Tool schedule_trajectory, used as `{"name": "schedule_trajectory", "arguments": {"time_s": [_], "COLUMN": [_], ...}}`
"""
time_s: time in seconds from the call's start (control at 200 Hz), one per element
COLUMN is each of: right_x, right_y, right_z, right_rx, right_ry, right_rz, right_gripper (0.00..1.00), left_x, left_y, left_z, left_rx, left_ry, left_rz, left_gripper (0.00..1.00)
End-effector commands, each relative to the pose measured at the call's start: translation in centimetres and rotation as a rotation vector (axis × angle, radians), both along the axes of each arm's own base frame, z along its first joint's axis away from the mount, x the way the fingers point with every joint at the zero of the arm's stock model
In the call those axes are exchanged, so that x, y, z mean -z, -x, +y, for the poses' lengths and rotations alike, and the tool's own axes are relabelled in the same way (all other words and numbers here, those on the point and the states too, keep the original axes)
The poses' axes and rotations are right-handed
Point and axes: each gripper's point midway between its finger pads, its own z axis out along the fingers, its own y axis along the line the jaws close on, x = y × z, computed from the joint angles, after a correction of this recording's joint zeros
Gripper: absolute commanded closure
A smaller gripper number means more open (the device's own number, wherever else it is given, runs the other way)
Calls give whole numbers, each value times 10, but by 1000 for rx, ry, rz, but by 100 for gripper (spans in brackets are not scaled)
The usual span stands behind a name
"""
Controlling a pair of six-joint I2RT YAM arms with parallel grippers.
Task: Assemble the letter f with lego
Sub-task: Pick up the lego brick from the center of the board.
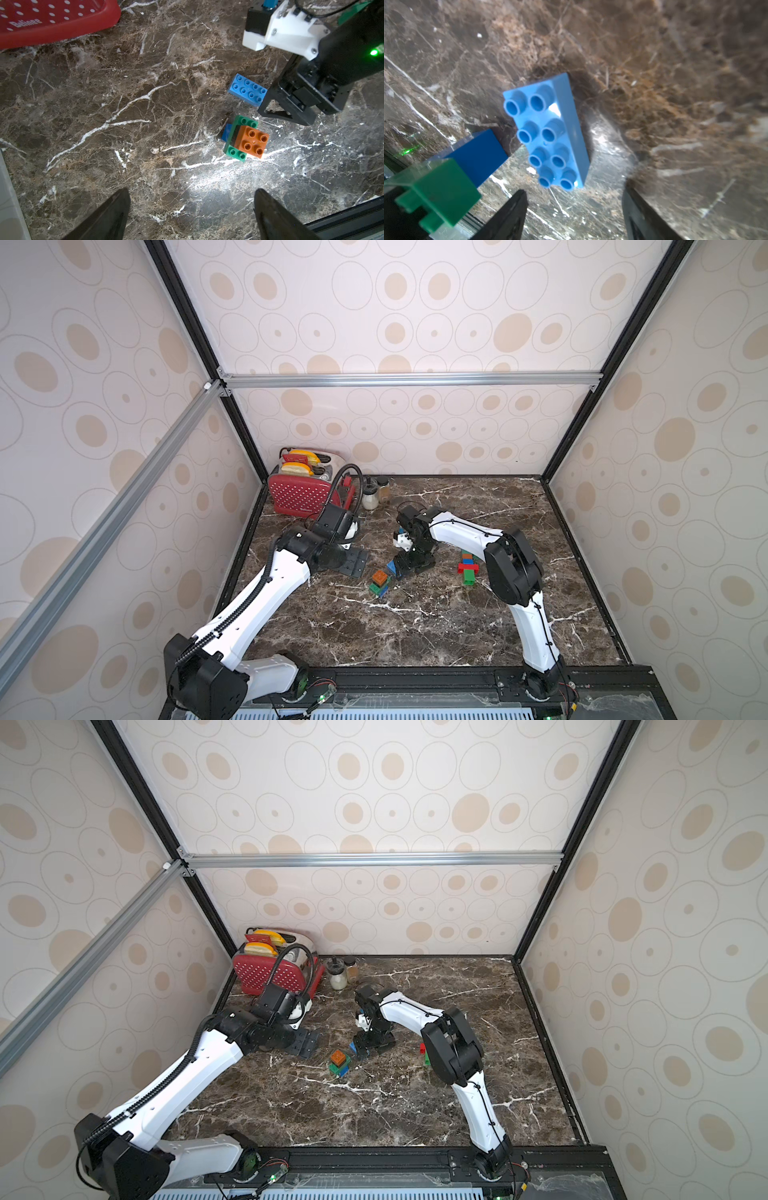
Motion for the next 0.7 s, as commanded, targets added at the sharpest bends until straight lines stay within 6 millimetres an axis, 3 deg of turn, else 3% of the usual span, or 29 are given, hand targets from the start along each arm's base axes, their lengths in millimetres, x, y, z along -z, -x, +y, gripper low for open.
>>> {"name": "schedule_trajectory", "arguments": {"time_s": [0.0, 0.215, 0.451, 0.591, 0.696], "right_x": [9, 23, 27, 17, 5], "right_y": [1, -12, -54, -81, -81], "right_z": [1, -19, -57, -61, -47], "right_rx": [-1, -9, 144, 203, 189], "right_ry": [41, 182, 273, 227, 160], "right_rz": [-1, -114, -190, -214, -189], "right_gripper": [24, 24, 24, 24, 24], "left_x": [8, 5, 8, 12, 14], "left_y": [6, 2, 3, 7, 10], "left_z": [6, 3, 3, 3, 1], "left_rx": [-37, -44, -65, -77, -79], "left_ry": [-16, -1, 10, 16, 34], "left_rz": [37, 25, 39, 54, 72], "left_gripper": [6, 5, 5, 6, 5]}}
